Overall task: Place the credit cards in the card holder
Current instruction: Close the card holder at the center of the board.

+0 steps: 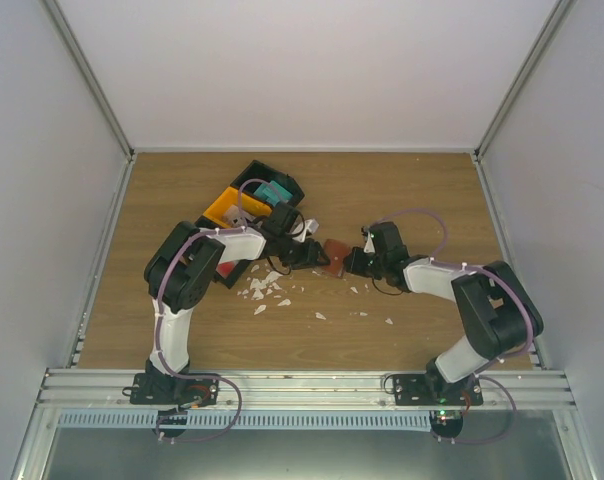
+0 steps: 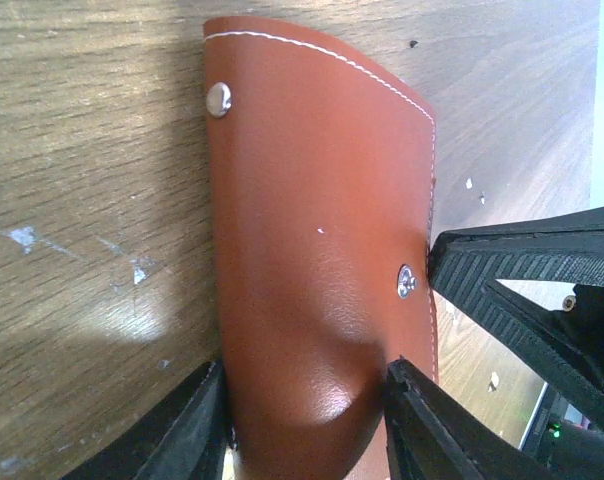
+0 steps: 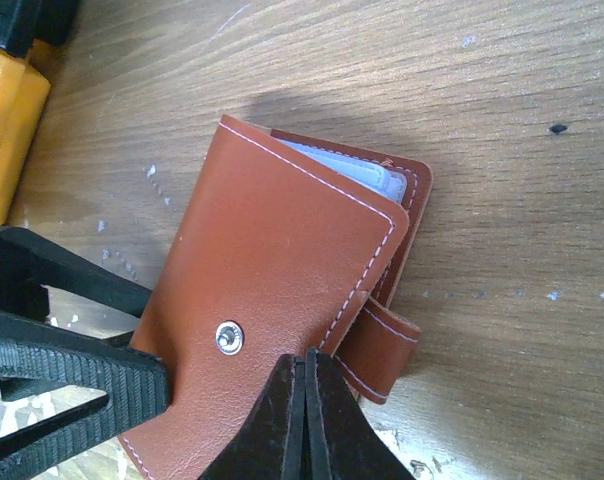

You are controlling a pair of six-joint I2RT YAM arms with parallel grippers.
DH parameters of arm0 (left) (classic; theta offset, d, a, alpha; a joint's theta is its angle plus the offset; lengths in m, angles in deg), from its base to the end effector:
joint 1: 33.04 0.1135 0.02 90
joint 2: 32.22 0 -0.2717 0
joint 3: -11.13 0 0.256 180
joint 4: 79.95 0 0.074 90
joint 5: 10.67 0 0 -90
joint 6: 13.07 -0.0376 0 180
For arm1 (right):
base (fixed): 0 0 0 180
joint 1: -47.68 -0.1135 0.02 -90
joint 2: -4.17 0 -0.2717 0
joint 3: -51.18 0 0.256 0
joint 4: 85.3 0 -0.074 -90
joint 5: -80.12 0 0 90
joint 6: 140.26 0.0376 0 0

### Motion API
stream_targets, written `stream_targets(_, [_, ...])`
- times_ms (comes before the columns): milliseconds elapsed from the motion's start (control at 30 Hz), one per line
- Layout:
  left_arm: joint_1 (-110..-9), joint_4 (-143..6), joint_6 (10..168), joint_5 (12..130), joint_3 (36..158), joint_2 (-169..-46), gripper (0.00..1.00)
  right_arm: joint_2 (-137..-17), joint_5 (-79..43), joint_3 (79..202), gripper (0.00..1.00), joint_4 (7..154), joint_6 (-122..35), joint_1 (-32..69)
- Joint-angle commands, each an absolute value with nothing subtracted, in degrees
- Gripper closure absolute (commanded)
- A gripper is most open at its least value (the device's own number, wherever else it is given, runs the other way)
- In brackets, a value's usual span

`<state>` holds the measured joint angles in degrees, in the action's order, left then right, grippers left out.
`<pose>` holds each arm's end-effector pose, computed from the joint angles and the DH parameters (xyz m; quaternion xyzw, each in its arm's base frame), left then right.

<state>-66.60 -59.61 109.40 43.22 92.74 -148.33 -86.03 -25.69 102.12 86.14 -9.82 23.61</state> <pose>0.3300 -0.2455 0.1271 0.1022 0.9054 -0.4042 0.0798 0.2635 0.1289 0.1415 0.0826 0.9218 0.2987 0.2329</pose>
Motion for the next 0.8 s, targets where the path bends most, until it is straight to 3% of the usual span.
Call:
stream_targets(0, [-67.38,-55.93,108.14,48.61,90.81,-150.44,0.57,-87.10,-25.38,102.67,0.99,87.77,-12.61,23.25])
stream_targets(367, [-67.40,-52.47,106.23,57.45,89.61,-152.42,0.67,-79.80,-13.21,100.76,0.71,79.85,-17.57,24.26])
stream_targets(767, [-67.15,-53.30,105.95,55.07,89.62,-152.57,0.69,-81.23,-18.26,99.71,0.74,79.01,-20.25,25.26])
